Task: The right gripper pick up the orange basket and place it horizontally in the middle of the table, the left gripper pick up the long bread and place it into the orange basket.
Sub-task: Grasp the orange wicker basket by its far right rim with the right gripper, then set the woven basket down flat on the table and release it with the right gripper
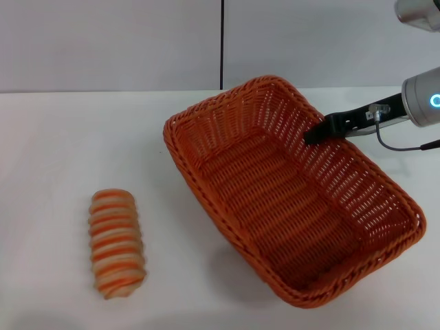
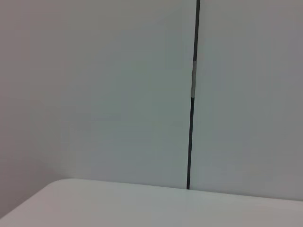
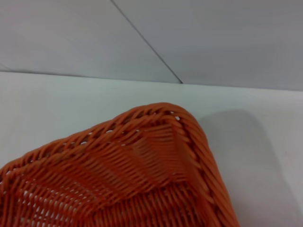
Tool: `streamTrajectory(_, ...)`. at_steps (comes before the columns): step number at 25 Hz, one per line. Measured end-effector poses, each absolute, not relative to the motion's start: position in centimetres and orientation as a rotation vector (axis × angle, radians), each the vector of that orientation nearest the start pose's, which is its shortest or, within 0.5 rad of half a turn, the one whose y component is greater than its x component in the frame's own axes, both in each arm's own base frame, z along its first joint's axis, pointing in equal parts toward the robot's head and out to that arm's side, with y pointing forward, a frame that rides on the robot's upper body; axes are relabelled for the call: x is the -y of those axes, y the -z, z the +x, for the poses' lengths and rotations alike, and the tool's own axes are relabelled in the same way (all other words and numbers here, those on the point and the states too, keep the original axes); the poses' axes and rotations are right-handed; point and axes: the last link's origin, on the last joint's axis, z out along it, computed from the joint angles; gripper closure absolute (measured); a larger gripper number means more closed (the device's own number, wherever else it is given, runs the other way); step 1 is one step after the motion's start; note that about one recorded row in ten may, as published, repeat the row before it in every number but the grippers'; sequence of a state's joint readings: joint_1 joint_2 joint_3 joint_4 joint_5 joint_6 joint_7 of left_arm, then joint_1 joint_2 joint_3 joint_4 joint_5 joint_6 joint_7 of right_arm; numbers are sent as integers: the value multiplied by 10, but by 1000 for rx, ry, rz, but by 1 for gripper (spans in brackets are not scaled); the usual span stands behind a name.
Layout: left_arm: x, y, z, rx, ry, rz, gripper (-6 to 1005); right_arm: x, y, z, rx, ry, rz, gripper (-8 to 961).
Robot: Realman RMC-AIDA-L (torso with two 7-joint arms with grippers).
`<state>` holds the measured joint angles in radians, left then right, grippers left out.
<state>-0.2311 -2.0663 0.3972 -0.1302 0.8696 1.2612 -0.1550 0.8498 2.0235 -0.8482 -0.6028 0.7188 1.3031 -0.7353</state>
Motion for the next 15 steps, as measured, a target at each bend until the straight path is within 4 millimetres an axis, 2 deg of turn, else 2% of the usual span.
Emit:
streamTrajectory(5,-222,-4,-423,782,454,-1345,228,-408,17,218,-1471,-55,-2511,806)
streamTrajectory(9,-224,-4,-423,779,454,-1347,230,-410,13,206,-1344,-14,-2585,811)
streamTrajectory(14,-225,-5,-422,774,455,-1348,231,-415,4,186,-1103,25,-2707,805)
streamTrajectory(15,-225,-5,-422,774,455,-1348,232,-415,4,186,-1103,25,-2707,804)
